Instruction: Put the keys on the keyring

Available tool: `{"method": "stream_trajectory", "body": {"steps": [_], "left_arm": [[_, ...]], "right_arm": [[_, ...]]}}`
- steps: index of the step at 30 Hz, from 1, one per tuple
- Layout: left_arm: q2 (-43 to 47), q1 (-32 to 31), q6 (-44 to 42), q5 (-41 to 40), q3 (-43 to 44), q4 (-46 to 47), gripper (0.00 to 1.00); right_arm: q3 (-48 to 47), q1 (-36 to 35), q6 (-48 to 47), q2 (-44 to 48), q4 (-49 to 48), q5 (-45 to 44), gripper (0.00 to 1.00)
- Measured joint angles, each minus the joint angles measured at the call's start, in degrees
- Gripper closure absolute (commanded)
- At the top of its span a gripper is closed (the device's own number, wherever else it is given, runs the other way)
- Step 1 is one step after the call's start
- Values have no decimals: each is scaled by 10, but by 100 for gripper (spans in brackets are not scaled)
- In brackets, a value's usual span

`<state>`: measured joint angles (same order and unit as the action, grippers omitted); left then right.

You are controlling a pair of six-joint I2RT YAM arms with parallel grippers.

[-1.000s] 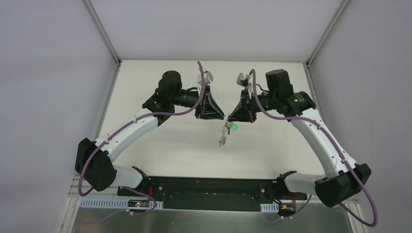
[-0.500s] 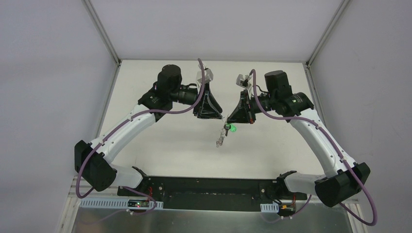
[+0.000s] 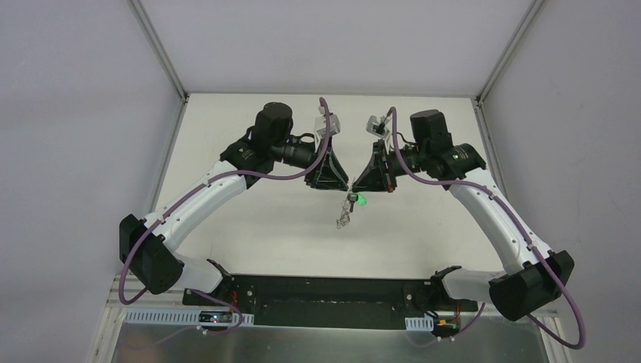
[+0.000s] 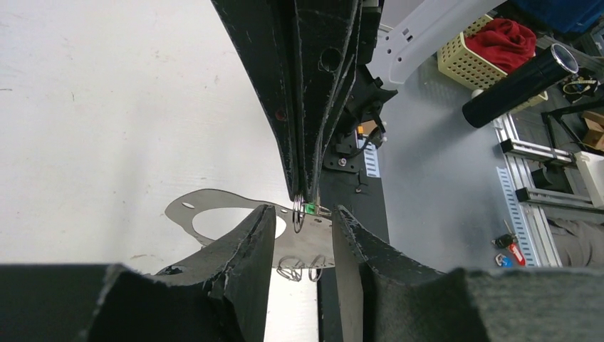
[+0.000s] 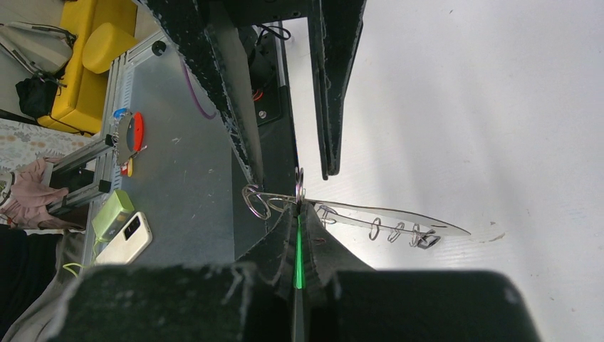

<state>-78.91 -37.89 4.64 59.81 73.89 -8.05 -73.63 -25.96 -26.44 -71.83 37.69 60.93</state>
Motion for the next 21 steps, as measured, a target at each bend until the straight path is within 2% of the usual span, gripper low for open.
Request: {"method": "stream_trajectory", "body": {"steps": [11, 21], "left_arm": [[-15, -4, -1, -4, 12, -9, 77], [-15, -7, -1, -4, 12, -9, 82]], "right_arm": [[4, 0, 1, 0, -2, 0, 100], [4, 0, 3, 0, -3, 0, 100]]}}
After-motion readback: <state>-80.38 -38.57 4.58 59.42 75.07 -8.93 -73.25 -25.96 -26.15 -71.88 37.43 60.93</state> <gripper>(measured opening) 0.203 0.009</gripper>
